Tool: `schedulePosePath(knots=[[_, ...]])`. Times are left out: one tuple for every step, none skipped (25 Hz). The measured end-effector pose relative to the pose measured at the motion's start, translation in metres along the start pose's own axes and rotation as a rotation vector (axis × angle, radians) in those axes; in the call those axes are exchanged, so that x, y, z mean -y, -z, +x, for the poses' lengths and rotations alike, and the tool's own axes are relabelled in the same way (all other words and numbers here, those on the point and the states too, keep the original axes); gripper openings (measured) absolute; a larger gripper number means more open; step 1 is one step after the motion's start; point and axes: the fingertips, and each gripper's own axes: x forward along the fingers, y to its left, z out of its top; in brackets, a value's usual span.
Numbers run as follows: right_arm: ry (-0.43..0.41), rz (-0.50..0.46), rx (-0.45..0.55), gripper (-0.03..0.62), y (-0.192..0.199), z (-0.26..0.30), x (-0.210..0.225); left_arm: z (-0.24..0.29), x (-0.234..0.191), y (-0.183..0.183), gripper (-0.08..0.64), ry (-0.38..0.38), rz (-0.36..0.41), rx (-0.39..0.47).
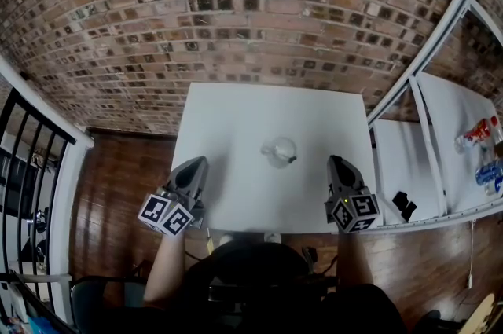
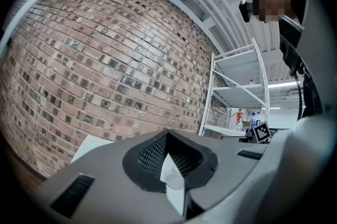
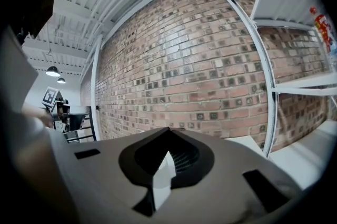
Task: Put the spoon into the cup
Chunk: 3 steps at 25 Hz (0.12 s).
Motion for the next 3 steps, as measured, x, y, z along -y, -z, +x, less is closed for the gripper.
schedulePosePath(knots=[[0.0,0.0,-0.001,0.002,0.0,0.0008,0.0005,0.0005,-0.0001,0.0004,0.003,-0.001,-0.001,0.0],[0.0,0.0,-0.002,0.002,0.0001,0.0016,0.0009,0.0008,-0.0002,0.0008,0.003,-0.002,-0.002,0.0],[0.0,0.0,-0.003,0.002,0.0003,0.0022,0.0013,0.0011,-0.0003,0.0013,0.003,-0.003,-0.003,-0.001]])
